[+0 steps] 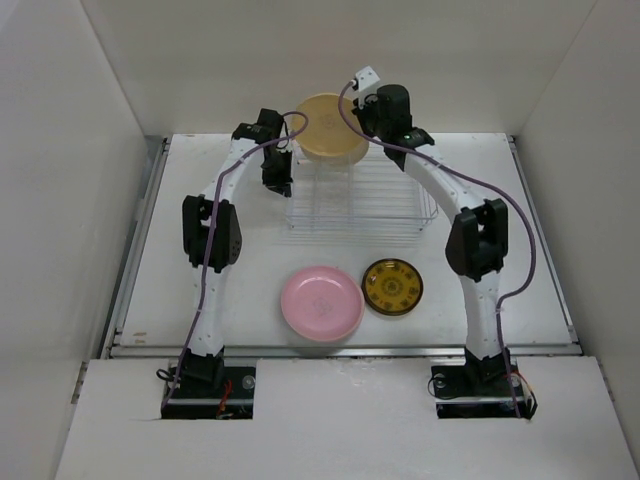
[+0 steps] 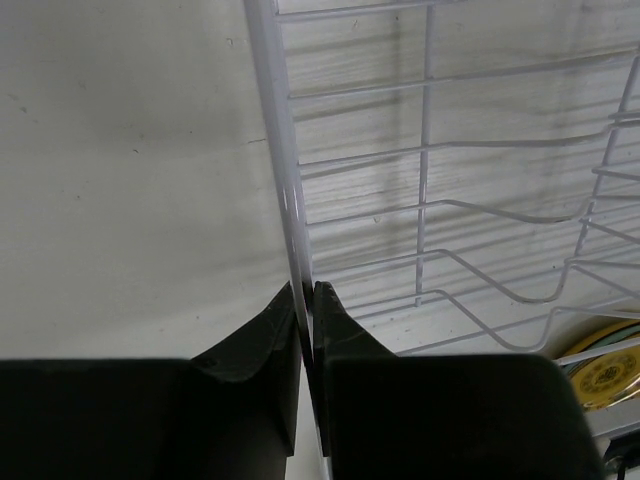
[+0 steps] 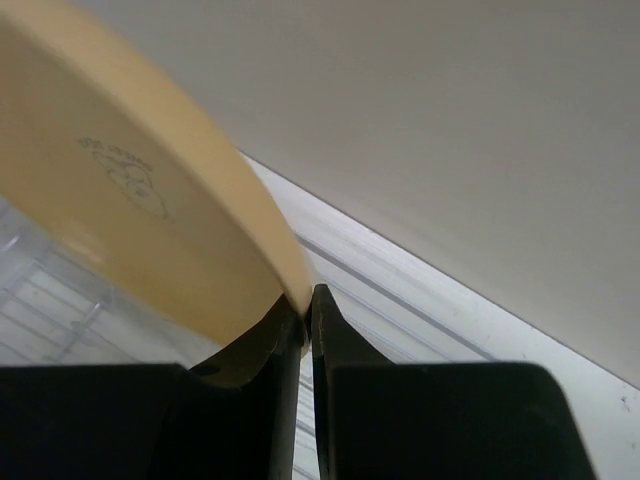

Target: Unload the plates from the dish rack

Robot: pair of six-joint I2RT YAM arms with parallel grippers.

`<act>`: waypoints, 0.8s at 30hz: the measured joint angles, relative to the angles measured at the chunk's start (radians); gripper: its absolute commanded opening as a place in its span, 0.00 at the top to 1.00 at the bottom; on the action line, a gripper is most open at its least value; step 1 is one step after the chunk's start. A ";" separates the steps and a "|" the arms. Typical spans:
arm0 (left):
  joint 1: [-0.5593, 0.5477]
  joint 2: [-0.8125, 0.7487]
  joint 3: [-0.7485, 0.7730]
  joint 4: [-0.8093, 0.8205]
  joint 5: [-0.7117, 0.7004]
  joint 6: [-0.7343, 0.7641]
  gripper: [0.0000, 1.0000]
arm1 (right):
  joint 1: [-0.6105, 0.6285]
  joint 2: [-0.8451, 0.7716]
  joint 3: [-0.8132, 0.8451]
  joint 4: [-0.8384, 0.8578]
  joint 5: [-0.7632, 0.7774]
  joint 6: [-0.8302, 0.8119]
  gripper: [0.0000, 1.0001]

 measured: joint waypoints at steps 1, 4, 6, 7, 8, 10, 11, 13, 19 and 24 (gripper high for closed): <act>0.000 -0.003 -0.005 0.005 -0.002 -0.003 1.00 | 0.000 -0.026 -0.015 0.008 0.002 0.002 1.00; 0.000 -0.005 -0.008 0.008 -0.008 -0.013 1.00 | 0.000 -0.111 -0.061 0.027 0.011 0.016 1.00; 0.000 -0.006 -0.010 0.009 -0.009 -0.018 1.00 | 0.001 -0.156 -0.080 0.035 0.016 0.019 1.00; 0.000 -0.006 -0.011 0.009 -0.010 -0.020 0.99 | 0.000 -0.180 -0.096 0.043 0.018 0.022 1.00; 0.000 -0.007 -0.011 0.010 -0.010 -0.020 0.89 | 0.000 -0.198 -0.107 0.050 0.022 0.024 1.00; 0.000 -0.010 -0.018 0.011 -0.010 -0.016 0.80 | 0.000 -0.228 -0.129 0.060 0.036 0.028 1.00; 0.000 -0.011 -0.022 0.012 -0.009 -0.013 0.75 | 0.001 -0.241 -0.141 0.060 0.046 0.032 1.00; 0.000 -0.014 -0.031 0.015 -0.008 -0.002 0.59 | 0.001 -0.262 -0.163 0.050 0.069 0.042 1.00; 0.002 -0.038 -0.036 0.023 -0.008 0.005 0.44 | -0.003 -0.348 -0.209 -0.093 0.087 0.162 1.00; 0.007 -0.092 -0.036 0.040 -0.006 0.006 0.37 | -0.019 -0.569 -0.418 -0.192 -0.043 0.345 1.00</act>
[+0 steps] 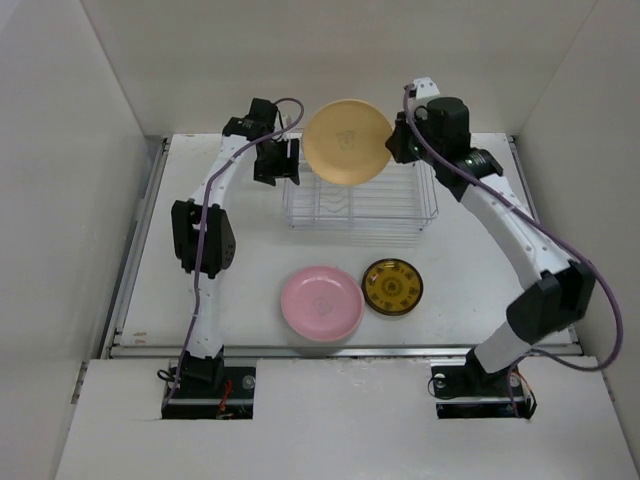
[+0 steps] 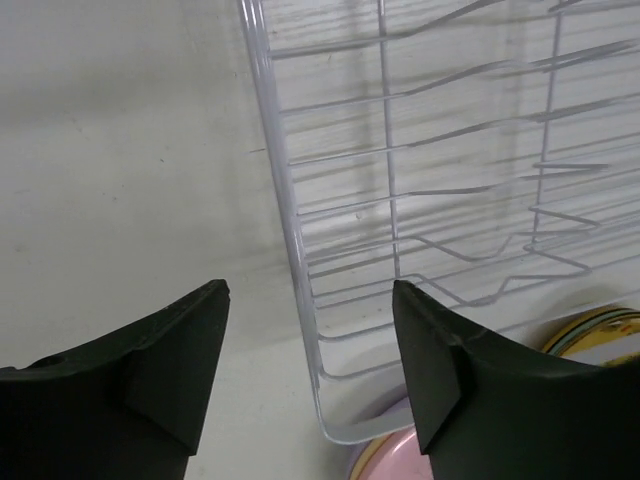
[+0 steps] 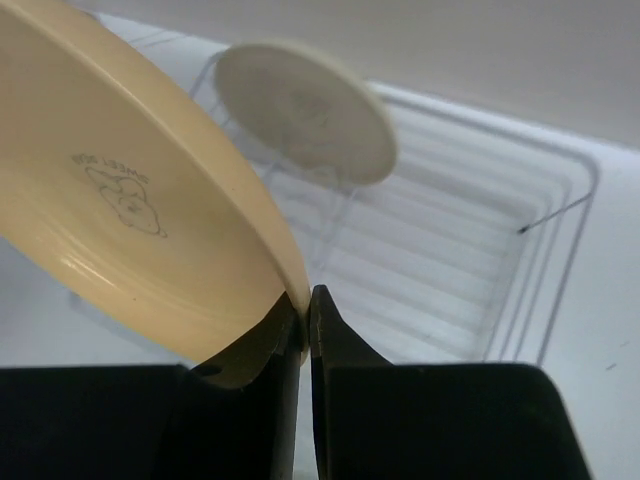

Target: Unload the plates from the dish rack

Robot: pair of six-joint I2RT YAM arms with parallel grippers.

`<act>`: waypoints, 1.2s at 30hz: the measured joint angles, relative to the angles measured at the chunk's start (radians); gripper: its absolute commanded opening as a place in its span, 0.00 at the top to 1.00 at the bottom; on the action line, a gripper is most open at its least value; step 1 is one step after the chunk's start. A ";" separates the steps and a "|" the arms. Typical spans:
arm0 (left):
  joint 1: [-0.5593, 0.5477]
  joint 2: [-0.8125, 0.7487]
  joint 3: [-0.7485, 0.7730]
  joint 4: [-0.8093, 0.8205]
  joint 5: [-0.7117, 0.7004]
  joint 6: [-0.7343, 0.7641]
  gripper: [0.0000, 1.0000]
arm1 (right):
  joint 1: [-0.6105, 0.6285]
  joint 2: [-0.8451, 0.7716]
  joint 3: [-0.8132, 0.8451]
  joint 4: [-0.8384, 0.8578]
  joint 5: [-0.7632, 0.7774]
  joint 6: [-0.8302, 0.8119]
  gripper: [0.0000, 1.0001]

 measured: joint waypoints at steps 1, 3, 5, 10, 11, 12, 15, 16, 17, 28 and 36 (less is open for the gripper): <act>0.002 -0.011 0.000 0.007 0.002 0.001 0.33 | 0.000 -0.055 -0.053 -0.014 -0.032 0.042 1.00; 0.004 -0.034 0.000 0.021 0.010 0.001 0.31 | 0.000 -0.148 -0.137 -0.055 -0.093 0.111 1.00; 0.008 -0.052 0.005 0.031 0.016 0.002 0.31 | 0.003 -0.221 -0.212 -0.096 -0.150 0.164 1.00; 0.015 -0.087 0.008 0.049 0.029 0.002 0.31 | 0.051 -0.319 -0.422 -0.183 -0.267 0.231 1.00; 0.018 -0.094 0.007 0.050 0.037 0.001 0.31 | 0.071 -0.320 -0.457 -0.196 -0.287 0.237 1.00; 0.021 -0.101 0.005 0.050 0.045 0.000 0.31 | 0.097 -0.317 -0.494 -0.212 -0.311 0.239 1.00; 0.024 -0.133 -0.009 0.051 0.066 -0.001 0.29 | 0.169 -0.284 -0.574 -0.260 -0.379 0.234 1.00; 0.026 -0.143 -0.015 0.049 0.073 0.000 0.29 | 0.187 -0.266 -0.586 -0.273 -0.396 0.230 1.00; 0.027 -0.151 -0.018 0.043 0.080 0.001 0.29 | 0.202 -0.246 -0.595 -0.283 -0.409 0.227 1.00; 0.027 -0.213 -0.075 0.021 0.102 0.024 0.29 | 0.249 -0.013 -0.602 -0.273 -0.428 0.189 0.56; 0.027 -0.225 -0.099 0.011 0.088 0.039 0.29 | 0.295 0.000 -0.571 -0.282 -0.344 0.164 0.48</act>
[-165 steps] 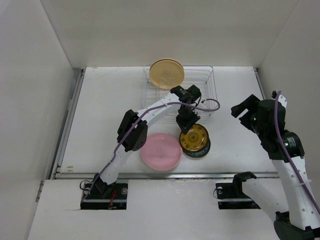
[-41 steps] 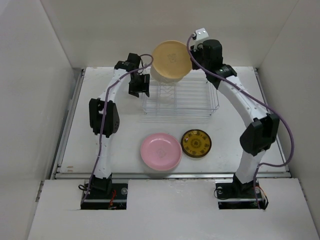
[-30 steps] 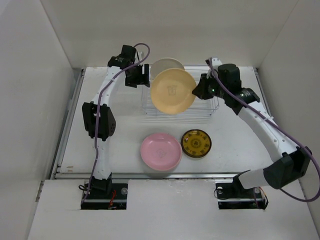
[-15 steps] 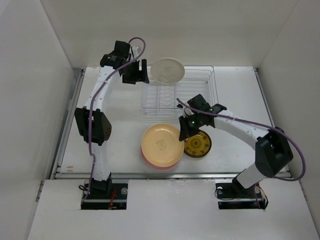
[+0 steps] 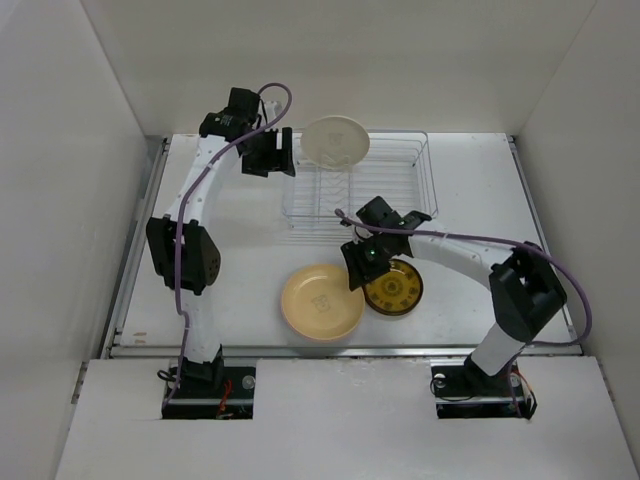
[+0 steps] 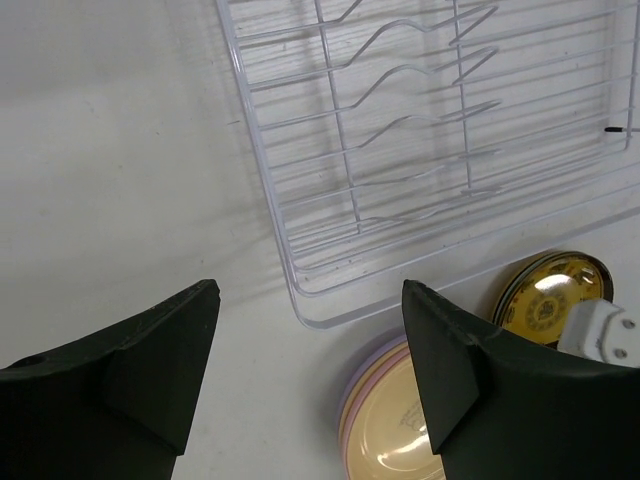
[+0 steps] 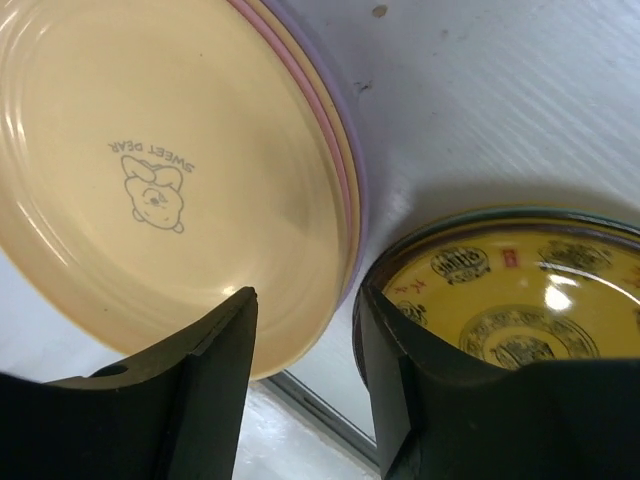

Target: Unload the plates from the dish rack

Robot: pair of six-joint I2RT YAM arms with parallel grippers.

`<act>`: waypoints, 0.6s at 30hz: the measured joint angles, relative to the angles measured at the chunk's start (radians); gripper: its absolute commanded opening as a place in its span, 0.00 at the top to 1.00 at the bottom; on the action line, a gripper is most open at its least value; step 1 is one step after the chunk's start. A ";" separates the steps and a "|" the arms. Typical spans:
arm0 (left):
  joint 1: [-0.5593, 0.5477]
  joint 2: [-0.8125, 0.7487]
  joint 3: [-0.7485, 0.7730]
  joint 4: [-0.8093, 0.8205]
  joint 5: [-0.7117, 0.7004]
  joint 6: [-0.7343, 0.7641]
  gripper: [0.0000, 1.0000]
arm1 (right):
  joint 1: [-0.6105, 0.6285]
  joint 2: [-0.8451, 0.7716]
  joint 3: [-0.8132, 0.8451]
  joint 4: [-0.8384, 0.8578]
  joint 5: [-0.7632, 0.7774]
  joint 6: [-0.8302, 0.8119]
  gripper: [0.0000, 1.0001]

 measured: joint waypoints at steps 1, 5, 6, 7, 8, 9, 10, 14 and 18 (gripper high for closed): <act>0.000 -0.005 -0.004 -0.002 -0.005 0.003 0.29 | 0.008 -0.014 0.001 -0.006 0.024 0.000 0.48; 0.000 -0.025 -0.011 -0.002 -0.016 0.009 0.29 | 0.084 -0.097 0.033 -0.046 0.185 0.005 0.60; 0.000 -0.026 -0.011 -0.003 -0.017 0.010 0.29 | 0.114 -0.120 0.047 -0.048 0.221 0.006 0.67; 0.000 -0.027 -0.011 -0.003 -0.019 0.011 0.29 | 0.155 -0.144 0.057 -0.041 0.254 0.008 0.69; 0.000 -0.027 -0.011 -0.002 -0.019 0.011 0.29 | 0.196 -0.165 0.064 -0.026 0.275 0.006 0.72; 0.000 -0.027 -0.011 -0.003 -0.021 0.011 0.29 | 0.241 -0.184 0.066 -0.003 0.287 0.005 0.76; 0.000 -0.027 -0.011 -0.004 -0.022 0.011 0.29 | 0.283 -0.195 0.066 0.022 0.294 0.003 0.82; 0.000 -0.027 -0.011 -0.006 -0.027 0.016 0.29 | 0.418 -0.156 0.068 0.109 0.306 -0.016 0.85; 0.000 -0.027 -0.011 -0.008 -0.031 0.019 0.29 | 0.481 -0.019 0.077 0.168 0.328 -0.047 0.89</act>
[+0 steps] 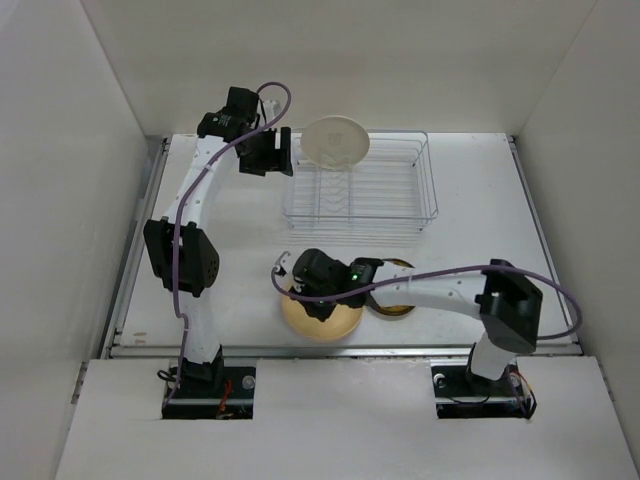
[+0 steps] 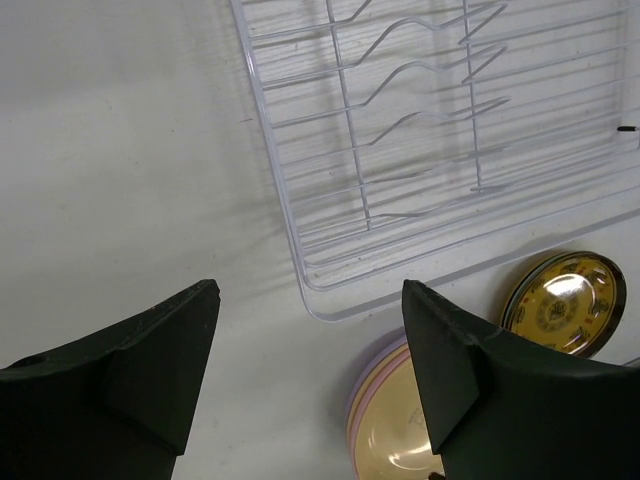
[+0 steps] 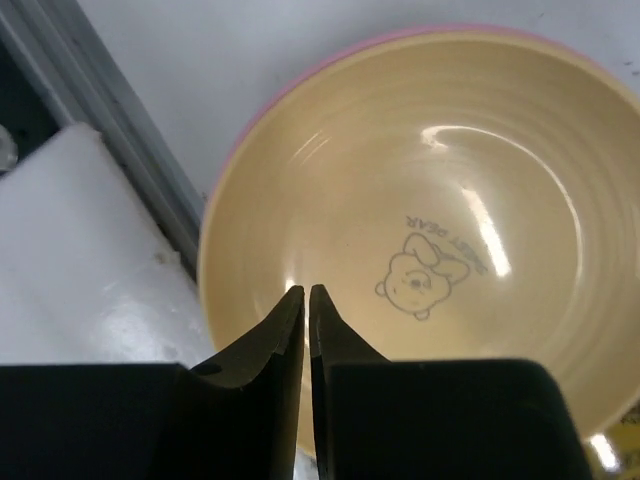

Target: Unload the plates from the dish rack

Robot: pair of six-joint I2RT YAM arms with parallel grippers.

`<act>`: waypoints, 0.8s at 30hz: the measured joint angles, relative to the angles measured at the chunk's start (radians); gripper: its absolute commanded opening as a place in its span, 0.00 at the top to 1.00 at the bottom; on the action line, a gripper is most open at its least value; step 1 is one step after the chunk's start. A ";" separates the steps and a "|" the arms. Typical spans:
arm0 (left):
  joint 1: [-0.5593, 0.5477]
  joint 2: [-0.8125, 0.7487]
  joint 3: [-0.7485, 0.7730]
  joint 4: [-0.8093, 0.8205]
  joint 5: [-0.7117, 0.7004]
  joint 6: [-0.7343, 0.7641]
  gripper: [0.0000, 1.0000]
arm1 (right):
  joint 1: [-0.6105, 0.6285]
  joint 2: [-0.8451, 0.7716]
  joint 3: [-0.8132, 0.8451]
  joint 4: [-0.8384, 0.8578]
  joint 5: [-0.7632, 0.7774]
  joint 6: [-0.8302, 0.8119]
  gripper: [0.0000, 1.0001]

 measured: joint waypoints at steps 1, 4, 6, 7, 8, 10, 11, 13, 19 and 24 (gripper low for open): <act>0.000 0.000 0.000 0.000 0.000 0.000 0.29 | 0.005 0.033 0.000 0.007 0.003 -0.004 0.89; 0.000 0.000 0.000 0.000 -0.007 0.000 0.29 | 0.008 0.097 -0.010 0.030 0.015 -0.011 0.89; 0.000 0.000 0.001 -0.002 -0.008 0.004 0.29 | 0.007 0.111 -0.019 0.037 0.023 -0.014 0.89; 0.000 0.000 0.001 -0.004 -0.009 0.005 0.29 | 0.006 0.114 -0.020 0.041 0.026 -0.014 0.89; 0.000 0.000 0.002 -0.011 -0.011 0.007 0.29 | 0.006 0.114 -0.020 0.047 0.030 -0.014 0.89; 0.000 0.001 0.019 -0.027 -0.011 0.011 0.28 | 0.006 0.114 -0.020 0.055 0.033 -0.014 0.89; 0.000 0.001 0.031 -0.034 -0.011 0.014 0.28 | 0.006 0.114 -0.019 0.058 0.034 -0.014 0.89; 0.000 0.002 0.058 -0.043 -0.011 0.023 0.28 | 0.006 0.114 -0.017 0.059 0.044 -0.014 0.89; -0.010 0.014 0.128 -0.033 -0.019 0.094 0.25 | 0.006 0.114 -0.002 0.058 0.094 -0.011 0.83; -0.046 0.020 0.064 0.172 -0.033 0.219 0.24 | -0.022 -0.016 -0.007 0.040 0.170 0.016 0.30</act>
